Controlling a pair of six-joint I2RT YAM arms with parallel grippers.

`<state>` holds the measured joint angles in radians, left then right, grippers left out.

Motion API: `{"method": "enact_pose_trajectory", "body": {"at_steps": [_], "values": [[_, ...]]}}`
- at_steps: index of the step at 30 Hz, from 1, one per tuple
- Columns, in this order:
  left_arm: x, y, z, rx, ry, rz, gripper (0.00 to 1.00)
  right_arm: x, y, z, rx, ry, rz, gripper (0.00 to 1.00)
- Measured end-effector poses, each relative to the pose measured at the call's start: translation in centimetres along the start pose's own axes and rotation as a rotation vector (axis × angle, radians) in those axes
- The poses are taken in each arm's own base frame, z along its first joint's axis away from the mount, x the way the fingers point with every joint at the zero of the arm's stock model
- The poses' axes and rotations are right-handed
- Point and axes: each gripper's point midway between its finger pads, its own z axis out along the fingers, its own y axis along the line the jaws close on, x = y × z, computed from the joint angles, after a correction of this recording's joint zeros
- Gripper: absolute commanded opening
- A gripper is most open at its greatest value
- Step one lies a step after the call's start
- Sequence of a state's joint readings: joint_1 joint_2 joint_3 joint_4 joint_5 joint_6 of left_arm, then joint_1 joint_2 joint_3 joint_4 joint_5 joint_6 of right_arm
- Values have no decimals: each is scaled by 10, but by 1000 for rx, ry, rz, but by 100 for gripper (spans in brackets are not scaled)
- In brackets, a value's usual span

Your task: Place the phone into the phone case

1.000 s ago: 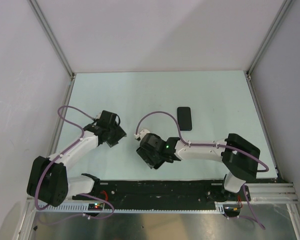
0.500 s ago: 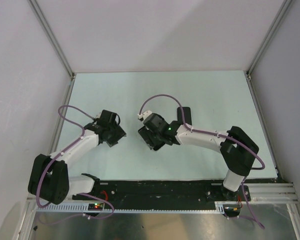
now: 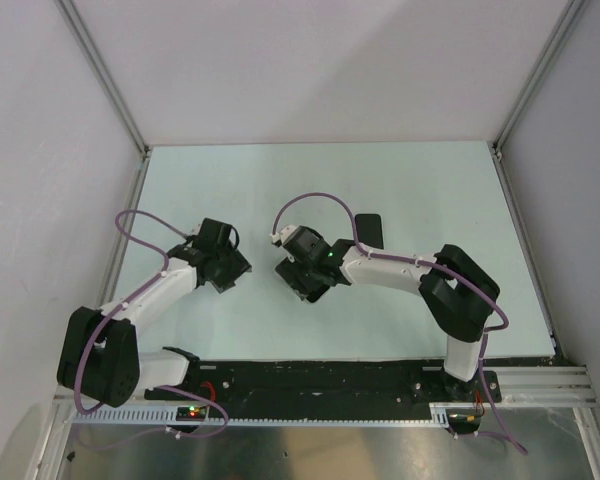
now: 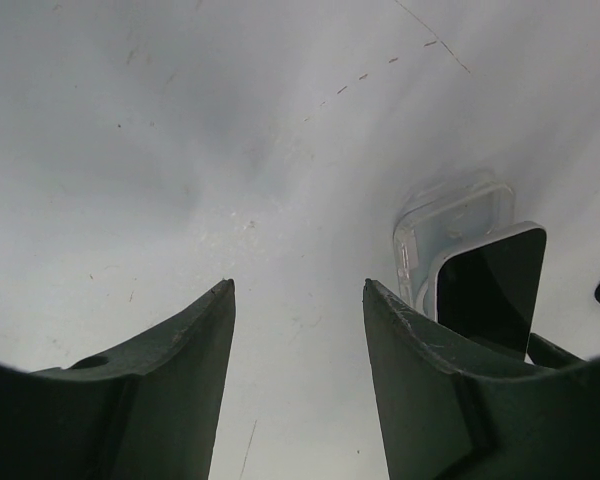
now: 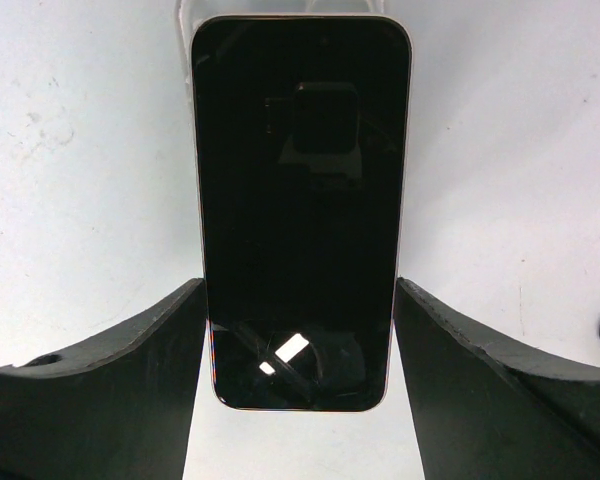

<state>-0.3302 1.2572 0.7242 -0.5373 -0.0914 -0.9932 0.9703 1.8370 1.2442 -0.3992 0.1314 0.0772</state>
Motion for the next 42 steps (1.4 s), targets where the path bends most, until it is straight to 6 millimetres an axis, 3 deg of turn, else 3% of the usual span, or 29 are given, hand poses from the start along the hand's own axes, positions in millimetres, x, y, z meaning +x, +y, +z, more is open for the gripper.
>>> {"method": "enact_pose_trajectory", "body": {"at_steps": [30, 34, 42], "values": [[1, 0, 3, -9, 13, -1, 58, -10, 2, 24, -19, 21, -43, 41], [0, -3, 2, -1, 16, -2, 58, -9, 5, 22, -19, 33, -41, 47], [-3, -8, 1, 7, 14, -3, 58, -8, 12, 17, -24, 50, -8, 71]]}}
